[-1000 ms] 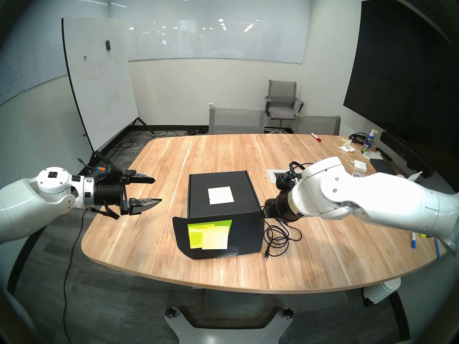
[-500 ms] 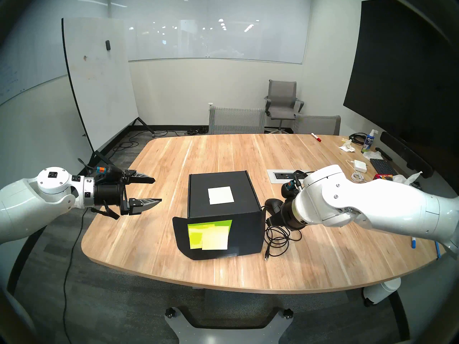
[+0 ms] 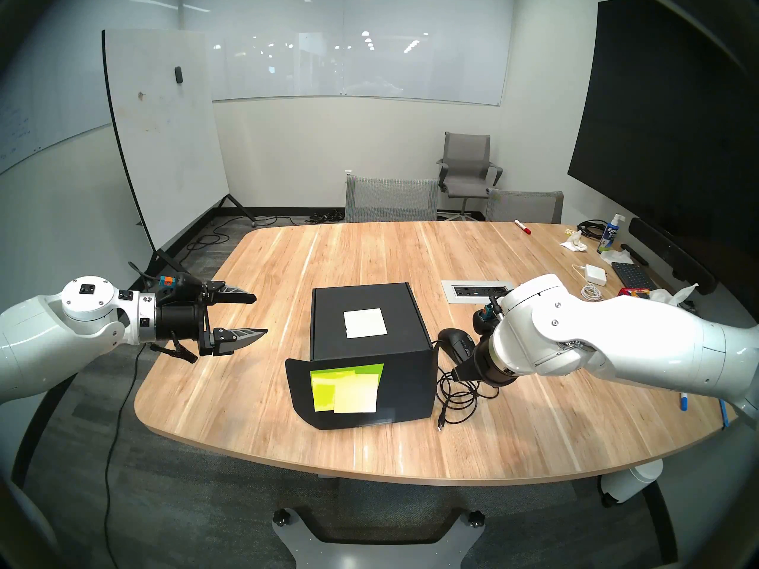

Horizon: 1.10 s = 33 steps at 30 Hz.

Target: Open the box and place the mouse inside

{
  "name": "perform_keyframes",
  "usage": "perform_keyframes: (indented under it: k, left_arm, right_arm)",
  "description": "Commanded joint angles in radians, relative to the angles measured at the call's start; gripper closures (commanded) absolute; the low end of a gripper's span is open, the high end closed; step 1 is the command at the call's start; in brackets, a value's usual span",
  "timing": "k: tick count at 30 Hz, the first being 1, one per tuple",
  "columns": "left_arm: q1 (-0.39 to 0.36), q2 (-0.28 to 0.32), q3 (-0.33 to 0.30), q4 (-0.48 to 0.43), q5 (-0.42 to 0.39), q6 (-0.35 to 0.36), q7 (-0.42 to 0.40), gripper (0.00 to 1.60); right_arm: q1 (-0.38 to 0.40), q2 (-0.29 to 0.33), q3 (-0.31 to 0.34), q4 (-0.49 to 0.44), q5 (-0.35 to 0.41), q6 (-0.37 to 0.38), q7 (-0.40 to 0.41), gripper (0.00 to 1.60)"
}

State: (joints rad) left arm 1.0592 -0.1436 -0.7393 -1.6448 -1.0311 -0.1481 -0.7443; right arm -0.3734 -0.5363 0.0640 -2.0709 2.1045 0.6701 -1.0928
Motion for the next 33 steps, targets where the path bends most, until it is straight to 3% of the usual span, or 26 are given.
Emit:
perform_keyframes:
  k: [1, 20, 33]
  left_arm:
    - [-0.013, 0.002, -0.013, 0.0, -0.005, -0.007, -0.001, 0.0]
    - [-0.015, 0.002, -0.011, 0.0, -0.005, -0.007, 0.0, 0.0]
    - [-0.016, 0.002, -0.009, 0.0, -0.006, -0.007, 0.0, 0.0]
  right_arm:
    - [0.008, 0.016, 0.029, -0.015, -0.063, -0.018, 0.085, 1.6]
    - [0.05, 0.016, 0.061, -0.062, 0.001, 0.012, 0.04, 1.6]
    - [0.048, -0.041, 0.076, 0.027, -0.07, 0.059, 0.159, 1.6]
